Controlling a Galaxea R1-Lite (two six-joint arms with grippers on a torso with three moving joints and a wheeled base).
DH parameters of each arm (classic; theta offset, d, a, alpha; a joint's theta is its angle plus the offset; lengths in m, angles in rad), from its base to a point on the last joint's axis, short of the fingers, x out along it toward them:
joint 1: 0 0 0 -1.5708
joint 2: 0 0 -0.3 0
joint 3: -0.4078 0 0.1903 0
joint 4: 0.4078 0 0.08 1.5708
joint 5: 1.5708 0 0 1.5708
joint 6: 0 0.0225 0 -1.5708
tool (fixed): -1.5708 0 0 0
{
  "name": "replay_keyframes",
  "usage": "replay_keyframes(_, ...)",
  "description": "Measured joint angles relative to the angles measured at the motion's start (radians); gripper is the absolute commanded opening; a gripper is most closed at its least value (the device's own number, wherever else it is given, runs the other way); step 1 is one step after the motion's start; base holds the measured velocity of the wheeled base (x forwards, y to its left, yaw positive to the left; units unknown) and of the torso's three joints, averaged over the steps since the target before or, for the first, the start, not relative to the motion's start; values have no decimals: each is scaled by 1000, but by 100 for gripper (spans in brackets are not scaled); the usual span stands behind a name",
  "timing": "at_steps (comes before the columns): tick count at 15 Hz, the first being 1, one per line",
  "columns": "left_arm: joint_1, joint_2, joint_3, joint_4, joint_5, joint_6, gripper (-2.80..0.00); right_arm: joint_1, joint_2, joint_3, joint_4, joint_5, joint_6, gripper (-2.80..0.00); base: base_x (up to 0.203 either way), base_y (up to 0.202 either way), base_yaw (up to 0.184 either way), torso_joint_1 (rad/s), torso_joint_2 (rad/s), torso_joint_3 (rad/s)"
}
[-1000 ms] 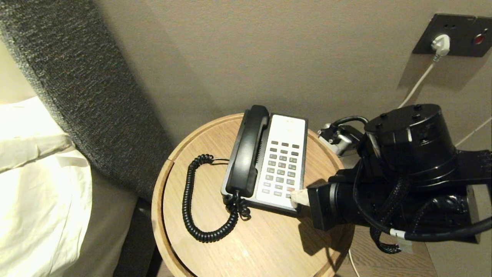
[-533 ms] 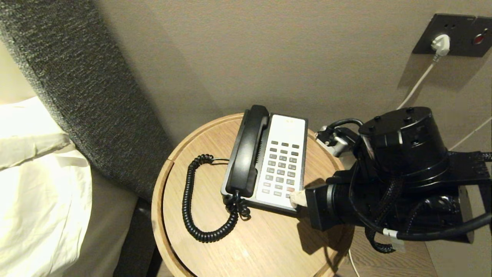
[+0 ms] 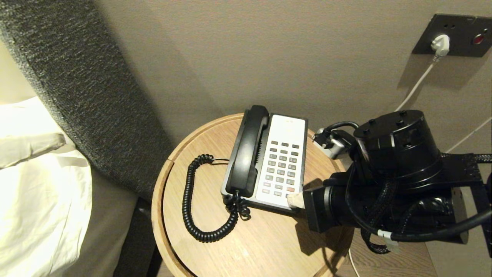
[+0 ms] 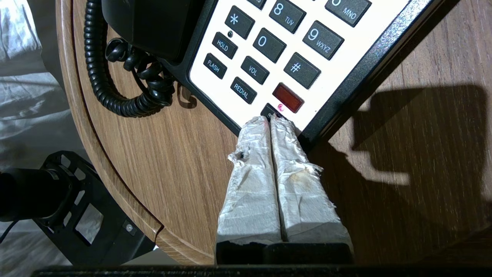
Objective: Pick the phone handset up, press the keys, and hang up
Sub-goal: End the call using the dial pad
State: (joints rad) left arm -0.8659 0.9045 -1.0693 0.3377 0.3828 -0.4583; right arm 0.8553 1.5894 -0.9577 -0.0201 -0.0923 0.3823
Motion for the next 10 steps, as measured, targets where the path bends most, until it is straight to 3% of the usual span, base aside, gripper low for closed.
replay_keyframes(10,27,-27,49,2,-9,-17,-280,0,-26,-10,3,-6,1,-280,0,0,0,0,0,0)
